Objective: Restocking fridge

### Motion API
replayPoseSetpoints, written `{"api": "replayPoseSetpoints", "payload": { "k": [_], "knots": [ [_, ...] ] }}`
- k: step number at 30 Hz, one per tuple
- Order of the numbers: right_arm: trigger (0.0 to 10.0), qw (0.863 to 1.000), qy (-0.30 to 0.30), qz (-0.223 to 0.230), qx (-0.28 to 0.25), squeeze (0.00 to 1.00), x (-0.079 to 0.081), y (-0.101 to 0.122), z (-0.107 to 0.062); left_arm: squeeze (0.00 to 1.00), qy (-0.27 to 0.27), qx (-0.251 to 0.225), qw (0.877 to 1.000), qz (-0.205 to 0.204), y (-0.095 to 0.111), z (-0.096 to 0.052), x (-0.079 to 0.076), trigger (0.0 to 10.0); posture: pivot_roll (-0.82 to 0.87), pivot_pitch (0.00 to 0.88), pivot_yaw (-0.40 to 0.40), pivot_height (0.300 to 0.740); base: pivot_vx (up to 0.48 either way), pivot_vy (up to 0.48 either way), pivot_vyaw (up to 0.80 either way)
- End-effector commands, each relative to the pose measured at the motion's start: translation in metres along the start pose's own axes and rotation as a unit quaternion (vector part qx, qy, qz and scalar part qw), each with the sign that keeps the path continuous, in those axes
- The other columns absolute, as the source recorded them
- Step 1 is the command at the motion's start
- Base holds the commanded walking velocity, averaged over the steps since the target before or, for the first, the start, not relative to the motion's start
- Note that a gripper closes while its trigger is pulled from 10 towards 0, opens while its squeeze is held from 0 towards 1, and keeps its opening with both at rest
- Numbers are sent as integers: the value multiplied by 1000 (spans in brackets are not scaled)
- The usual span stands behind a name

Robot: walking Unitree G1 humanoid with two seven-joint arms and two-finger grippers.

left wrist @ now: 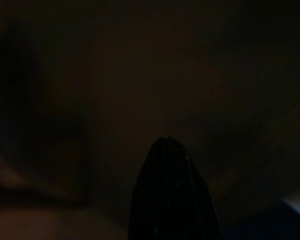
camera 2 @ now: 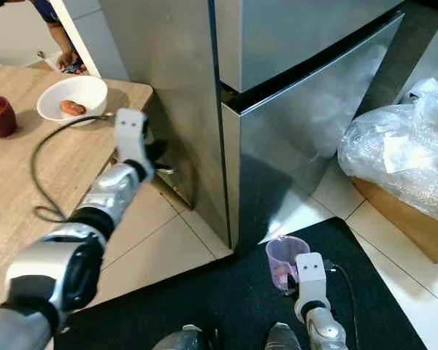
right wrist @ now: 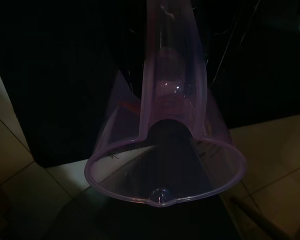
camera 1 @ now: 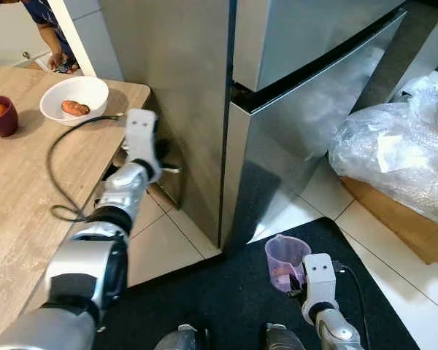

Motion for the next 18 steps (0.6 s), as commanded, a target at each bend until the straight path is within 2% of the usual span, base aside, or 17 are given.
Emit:
{"api": "replayPoseSetpoints", "payload": {
  "k": [1, 6, 9, 14, 18],
  "knots": [
    [10000, 1000, 0, 5, 19, 0, 2, -12, -6, 0, -19, 11, 1000, -10, -4, 2, -7, 10000, -162, 212, 70, 740, 0, 0, 0],
    [10000, 1000, -5, 7, 21, 0, 1, -16, -8, 0, -51, 10, 998, -28, -1, 9, -23, 10000, -165, 216, 79, 740, 0, 0, 0],
    [10000, 1000, -9, 9, 23, 0, -1, -18, -10, 0, -72, 13, 997, -26, 0, 12, -31, 10000, -169, 220, 88, 740, 0, 0, 0],
    [10000, 1000, -11, 10, 23, 0, -1, -19, -11, 0, -81, 5, 996, -32, 4, 14, -36, 10000, -172, 223, 91, 740, 0, 0, 0],
    [10000, 1000, -13, 10, 23, 0, -2, -20, -12, 0, -76, 0, 997, -21, 8, 16, -37, 10000, -173, 227, 93, 740, 0, 0, 0]
  ]
}}
Point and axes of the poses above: a point about 5 cm out from each wrist's last joint towards the gripper, its own z axis pointing out of the wrist towards the gripper, its own y axis along the axis of the wrist's last joint, x = y × z, the point moved 4 cm from there along z, pointing out of the wrist towards the gripper, and after that the axes turned 8 degrees about -z, right-handed, at the moved point
